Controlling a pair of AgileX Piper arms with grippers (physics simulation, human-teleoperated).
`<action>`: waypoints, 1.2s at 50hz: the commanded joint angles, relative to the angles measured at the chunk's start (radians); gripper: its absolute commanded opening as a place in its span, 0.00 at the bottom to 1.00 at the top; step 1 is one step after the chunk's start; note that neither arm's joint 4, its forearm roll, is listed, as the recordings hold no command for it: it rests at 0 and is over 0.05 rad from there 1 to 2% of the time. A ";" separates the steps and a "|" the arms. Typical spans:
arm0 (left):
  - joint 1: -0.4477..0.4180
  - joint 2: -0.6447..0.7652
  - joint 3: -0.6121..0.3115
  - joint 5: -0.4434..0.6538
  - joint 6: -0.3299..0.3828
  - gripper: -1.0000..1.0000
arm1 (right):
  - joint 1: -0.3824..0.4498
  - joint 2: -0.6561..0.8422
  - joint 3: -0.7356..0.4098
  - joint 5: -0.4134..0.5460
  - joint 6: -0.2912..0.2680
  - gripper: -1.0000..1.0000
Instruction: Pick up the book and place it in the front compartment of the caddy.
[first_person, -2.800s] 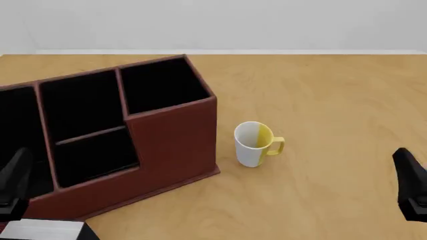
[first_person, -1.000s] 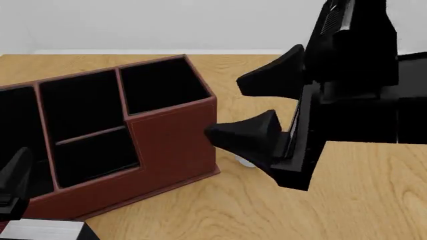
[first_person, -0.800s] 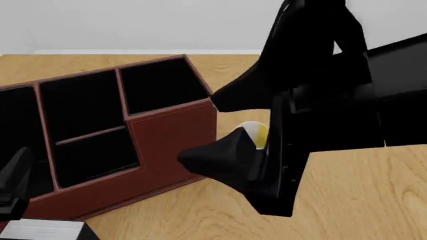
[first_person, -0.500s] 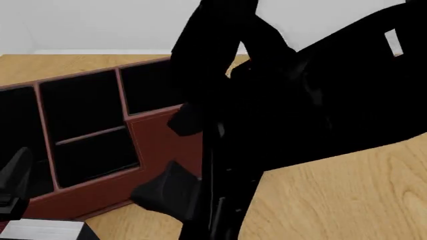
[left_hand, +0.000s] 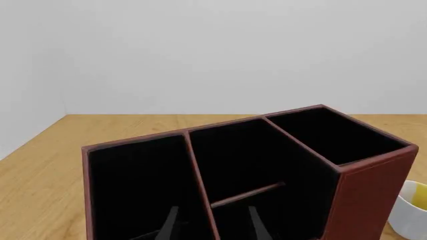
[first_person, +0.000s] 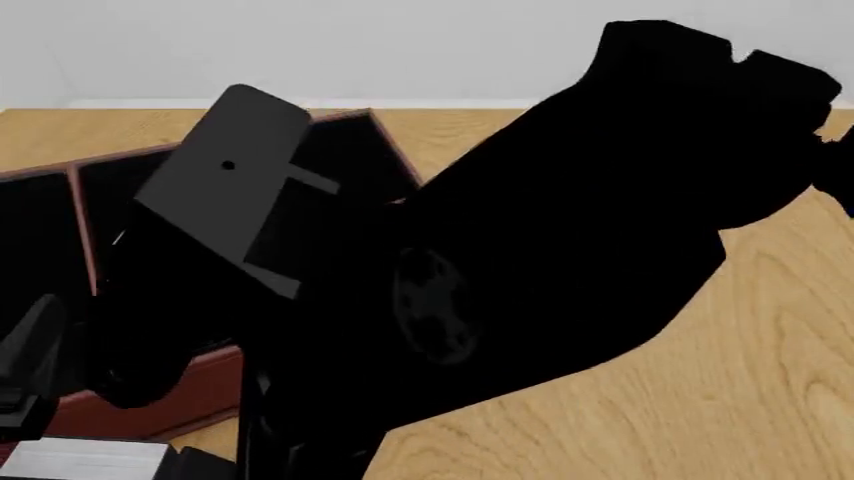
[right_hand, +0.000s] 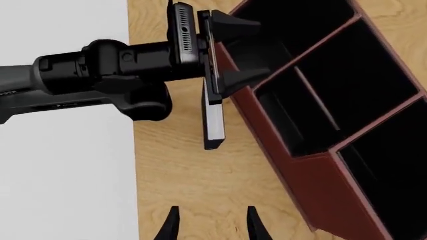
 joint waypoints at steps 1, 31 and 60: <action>0.000 0.000 0.000 0.000 0.000 1.00 | 0.011 0.049 -0.011 -0.036 -0.013 1.00; 0.000 0.000 0.000 0.000 0.000 1.00 | -0.063 0.209 -0.040 -0.196 -0.027 1.00; 0.000 0.000 0.000 0.000 0.000 1.00 | -0.056 0.303 0.002 -0.309 0.004 1.00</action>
